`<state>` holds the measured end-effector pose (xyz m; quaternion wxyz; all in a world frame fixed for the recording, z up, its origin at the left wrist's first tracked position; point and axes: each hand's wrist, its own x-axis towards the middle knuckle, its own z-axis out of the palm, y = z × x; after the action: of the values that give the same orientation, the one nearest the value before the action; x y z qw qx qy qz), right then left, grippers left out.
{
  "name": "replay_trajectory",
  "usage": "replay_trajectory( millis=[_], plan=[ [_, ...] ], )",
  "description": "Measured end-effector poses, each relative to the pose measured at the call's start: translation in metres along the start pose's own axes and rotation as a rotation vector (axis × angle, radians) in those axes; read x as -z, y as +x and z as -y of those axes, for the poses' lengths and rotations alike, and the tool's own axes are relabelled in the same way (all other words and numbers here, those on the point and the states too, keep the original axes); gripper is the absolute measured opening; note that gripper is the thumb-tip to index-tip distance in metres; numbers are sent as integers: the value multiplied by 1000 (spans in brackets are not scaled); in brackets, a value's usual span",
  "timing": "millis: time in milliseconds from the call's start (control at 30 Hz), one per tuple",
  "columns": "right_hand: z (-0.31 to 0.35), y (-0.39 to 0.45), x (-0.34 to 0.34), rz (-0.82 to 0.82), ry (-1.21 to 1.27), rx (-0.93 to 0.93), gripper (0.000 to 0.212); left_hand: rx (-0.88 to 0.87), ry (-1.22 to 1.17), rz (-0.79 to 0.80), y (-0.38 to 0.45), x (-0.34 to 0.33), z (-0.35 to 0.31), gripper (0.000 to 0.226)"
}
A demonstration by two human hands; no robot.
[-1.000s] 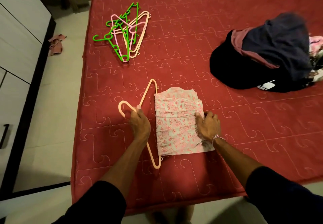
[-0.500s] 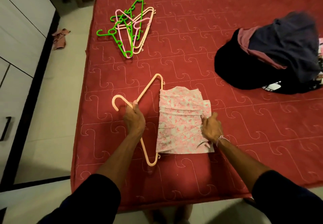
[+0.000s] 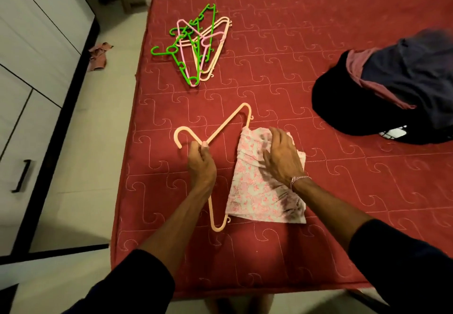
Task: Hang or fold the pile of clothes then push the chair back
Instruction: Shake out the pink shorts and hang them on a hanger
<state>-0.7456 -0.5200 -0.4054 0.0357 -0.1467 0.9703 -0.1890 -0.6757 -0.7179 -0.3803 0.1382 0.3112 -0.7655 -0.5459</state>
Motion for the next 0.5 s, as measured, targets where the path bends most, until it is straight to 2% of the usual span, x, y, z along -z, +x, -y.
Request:
replay_trajectory(
  millis=[100, 233, 300, 400, 500],
  plan=[
    [20, 25, 17, 4, 41, 136, 63, -84, -45, 48, 5, 7, -16, 19],
    [51, 70, 62, -17, -63, 255, 71, -196, -100, 126, 10, 34, -52, 27],
    [65, 91, 90, -41, -163, 306, 62, -271, -113, 174, 12, 53, -76, 29],
    [87, 109, 130, -56, -248, 399, 32, -347, -76, 209, 16, 83, -114, 29],
    [115, 112, 169, -82, -225, 485, 26, -401, -26, 196, 23, 117, -153, 30]
  ],
)
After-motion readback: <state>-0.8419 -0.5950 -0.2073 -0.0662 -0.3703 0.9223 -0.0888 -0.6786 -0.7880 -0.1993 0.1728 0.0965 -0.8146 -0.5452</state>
